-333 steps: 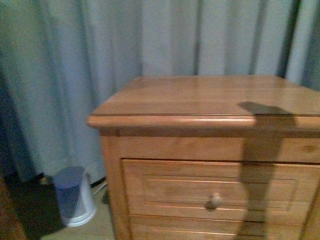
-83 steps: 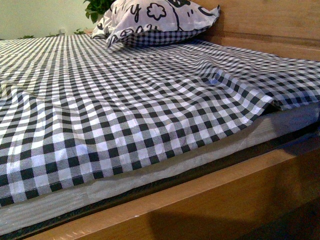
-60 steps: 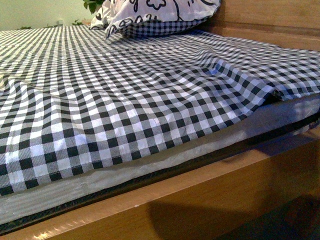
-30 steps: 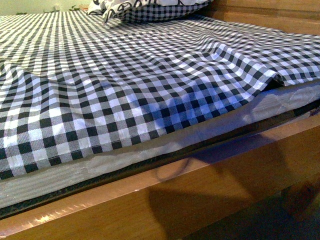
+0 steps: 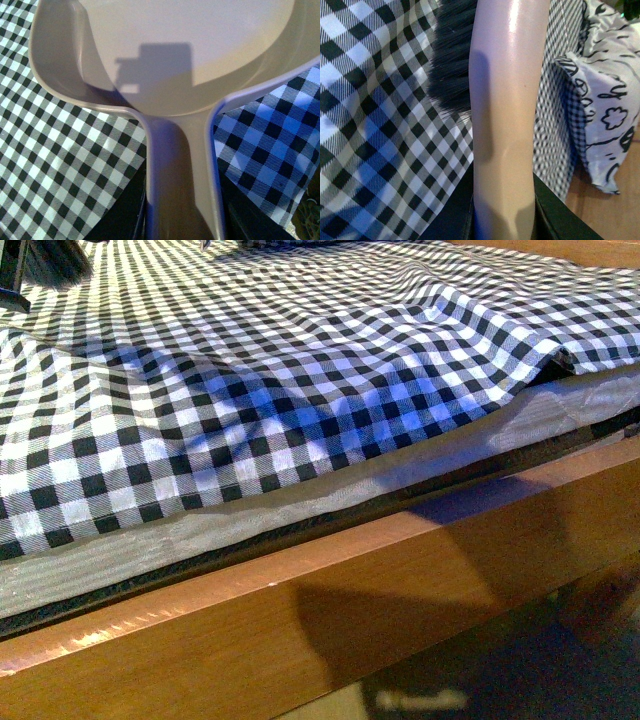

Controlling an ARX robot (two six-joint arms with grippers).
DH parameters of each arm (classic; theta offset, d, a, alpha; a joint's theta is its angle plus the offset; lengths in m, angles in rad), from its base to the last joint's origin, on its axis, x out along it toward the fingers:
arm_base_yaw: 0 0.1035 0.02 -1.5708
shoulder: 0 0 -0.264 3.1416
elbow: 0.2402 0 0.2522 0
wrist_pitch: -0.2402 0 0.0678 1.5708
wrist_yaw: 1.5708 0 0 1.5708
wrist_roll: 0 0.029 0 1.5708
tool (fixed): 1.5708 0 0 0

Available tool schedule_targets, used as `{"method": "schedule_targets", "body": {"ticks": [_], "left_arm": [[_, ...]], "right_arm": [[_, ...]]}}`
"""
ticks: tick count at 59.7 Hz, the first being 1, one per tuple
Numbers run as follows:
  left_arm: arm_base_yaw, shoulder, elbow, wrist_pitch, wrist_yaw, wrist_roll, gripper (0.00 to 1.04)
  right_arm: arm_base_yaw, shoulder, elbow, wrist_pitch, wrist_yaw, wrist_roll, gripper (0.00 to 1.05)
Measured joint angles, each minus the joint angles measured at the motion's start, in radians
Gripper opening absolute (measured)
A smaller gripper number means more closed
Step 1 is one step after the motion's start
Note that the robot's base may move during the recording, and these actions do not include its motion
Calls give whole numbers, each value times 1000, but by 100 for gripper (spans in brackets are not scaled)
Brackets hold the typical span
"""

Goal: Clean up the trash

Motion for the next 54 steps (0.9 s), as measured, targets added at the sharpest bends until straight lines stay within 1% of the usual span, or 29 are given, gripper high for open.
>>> {"method": "schedule_targets", "body": {"ticks": [13, 18, 29, 54], "left_arm": [[-2, 0, -1, 0, 4, 3, 27], [-6, 1, -1, 0, 4, 2, 27], [-15, 3, -1, 1, 7, 2, 27], [-16, 3, -1, 1, 11, 3, 27]], "right_arm": [[0, 42, 89, -80, 43, 40, 19], [1, 46, 90, -92, 64, 39, 19], [4, 66, 90, -88, 69, 28, 19], [31, 50, -56, -10, 76, -13, 19]]}}
